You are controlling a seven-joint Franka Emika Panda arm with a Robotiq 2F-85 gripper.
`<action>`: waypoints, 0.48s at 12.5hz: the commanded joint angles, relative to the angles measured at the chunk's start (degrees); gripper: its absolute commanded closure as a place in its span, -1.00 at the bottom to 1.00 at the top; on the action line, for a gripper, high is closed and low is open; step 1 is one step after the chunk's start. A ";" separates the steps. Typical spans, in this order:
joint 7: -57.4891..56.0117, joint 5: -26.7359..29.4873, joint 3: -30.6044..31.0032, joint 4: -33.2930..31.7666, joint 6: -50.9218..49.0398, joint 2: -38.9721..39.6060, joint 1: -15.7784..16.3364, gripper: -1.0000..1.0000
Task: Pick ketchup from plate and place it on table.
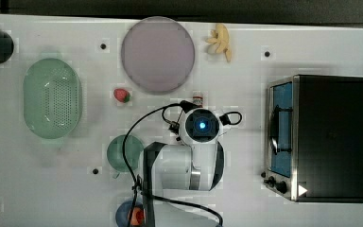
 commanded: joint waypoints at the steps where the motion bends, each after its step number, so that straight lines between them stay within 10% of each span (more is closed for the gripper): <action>1: 6.54 0.17 0.00 3.52 -0.66 -8.83 0.08 -1.00; 6: 16.15 0.20 0.00 12.22 -19.48 -17.12 0.50 -1.00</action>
